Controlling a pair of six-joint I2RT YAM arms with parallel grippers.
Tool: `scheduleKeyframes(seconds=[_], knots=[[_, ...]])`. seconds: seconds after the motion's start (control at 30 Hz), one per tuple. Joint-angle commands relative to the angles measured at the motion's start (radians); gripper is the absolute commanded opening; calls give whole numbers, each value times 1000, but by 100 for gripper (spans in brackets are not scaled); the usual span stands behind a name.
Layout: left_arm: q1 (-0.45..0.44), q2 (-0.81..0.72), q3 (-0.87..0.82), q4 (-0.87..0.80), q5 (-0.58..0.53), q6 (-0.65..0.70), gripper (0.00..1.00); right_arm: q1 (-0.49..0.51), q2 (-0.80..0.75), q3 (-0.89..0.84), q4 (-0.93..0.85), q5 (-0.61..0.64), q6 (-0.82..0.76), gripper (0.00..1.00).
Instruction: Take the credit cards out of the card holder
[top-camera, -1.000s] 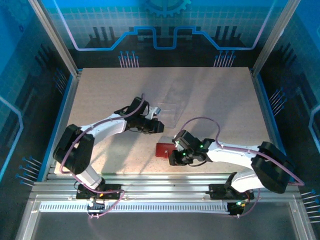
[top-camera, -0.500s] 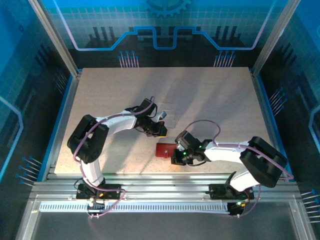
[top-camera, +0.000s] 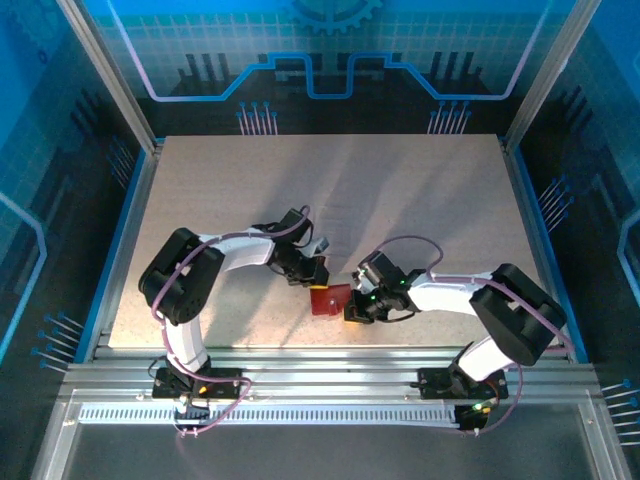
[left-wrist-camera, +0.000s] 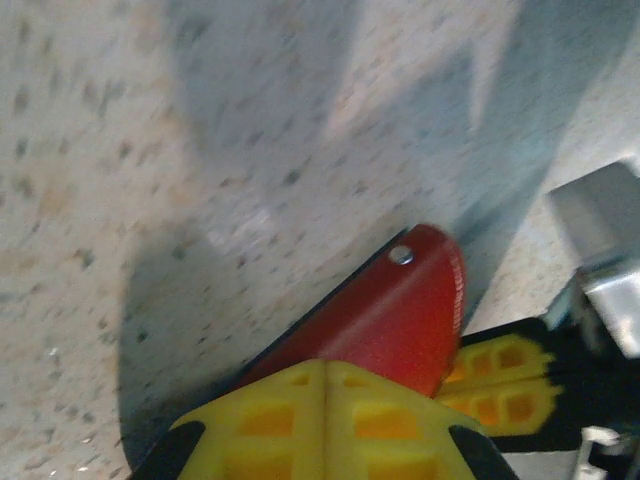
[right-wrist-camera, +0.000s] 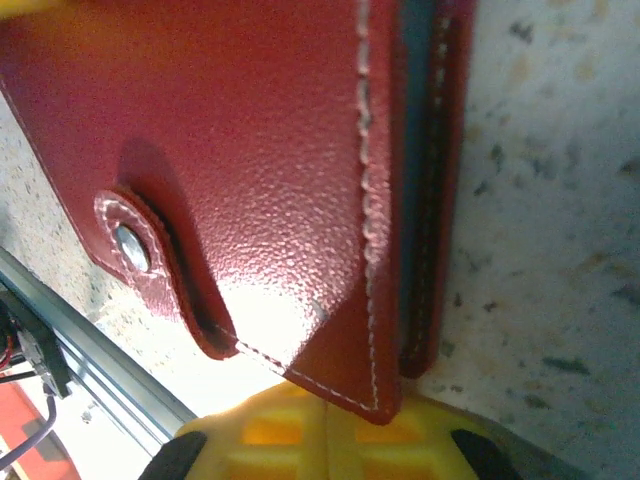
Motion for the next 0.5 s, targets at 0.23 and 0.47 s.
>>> scheduleKeyframes(seconds=[0.23, 0.47], knots=[[-7, -141, -136, 49, -25, -82, 6, -77, 86, 139, -51, 38, -123, 4], [-2, -197, -127, 49, -54, -95, 14, -76, -39, 105, -140, 76, -118, 8]])
